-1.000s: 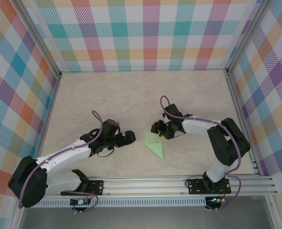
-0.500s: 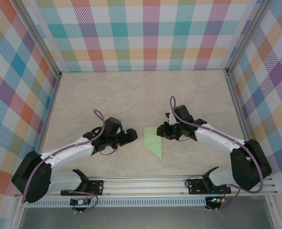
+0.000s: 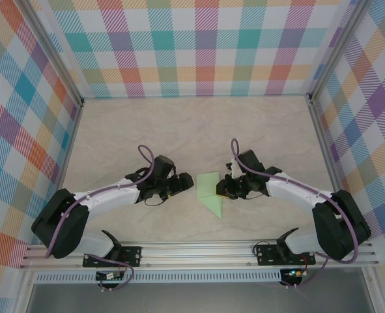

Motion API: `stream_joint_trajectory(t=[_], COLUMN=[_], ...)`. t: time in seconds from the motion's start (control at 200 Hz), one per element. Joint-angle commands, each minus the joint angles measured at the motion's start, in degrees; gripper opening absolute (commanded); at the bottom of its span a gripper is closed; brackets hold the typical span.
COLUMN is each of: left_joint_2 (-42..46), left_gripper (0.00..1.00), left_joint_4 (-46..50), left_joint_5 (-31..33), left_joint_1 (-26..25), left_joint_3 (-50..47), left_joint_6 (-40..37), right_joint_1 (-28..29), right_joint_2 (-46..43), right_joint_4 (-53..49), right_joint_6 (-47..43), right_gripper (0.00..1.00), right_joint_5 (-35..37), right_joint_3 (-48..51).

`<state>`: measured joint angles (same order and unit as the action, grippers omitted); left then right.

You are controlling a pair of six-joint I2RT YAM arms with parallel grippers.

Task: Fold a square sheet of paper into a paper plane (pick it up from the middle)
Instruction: Fold the wing for the fifth time at the center of the table.

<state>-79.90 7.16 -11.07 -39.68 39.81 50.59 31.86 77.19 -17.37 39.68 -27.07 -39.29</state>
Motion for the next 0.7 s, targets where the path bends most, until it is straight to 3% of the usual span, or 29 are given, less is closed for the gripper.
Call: stream_joint_trajectory(t=[0.0,0.16,0.445,0.695], left_joint_2=[-0.96,-1.21,-2.88,-4.87], left_gripper=[0.81,0.83,0.82,0.82], left_joint_4=[-0.10,-0.44,-0.12,-0.47], left_joint_5=[0.16,0.81,1.07,0.77], left_joint_1=[-0.74,-1.07,-1.86,-1.98], left_joint_3=[1.76,1.53,2.73,3.24], left_joint_6=[0.72,1.10,1.25,1.18], right_joint_1=[-0.04,0.13,0.66,0.36], right_joint_2=[-1.04,1.10,-2.78,-1.09], right_joint_4=[-2.46,-6.44,-3.38,-0.47], right_joint_6=[-2.23,-2.89,-2.39,-0.39], right_gripper=[0.12,0.06,0.07,0.06], right_joint_5=[0.83,3.16,2.32,-0.45], right_joint_3=[-1.50,-3.42,-1.28,-0.86])
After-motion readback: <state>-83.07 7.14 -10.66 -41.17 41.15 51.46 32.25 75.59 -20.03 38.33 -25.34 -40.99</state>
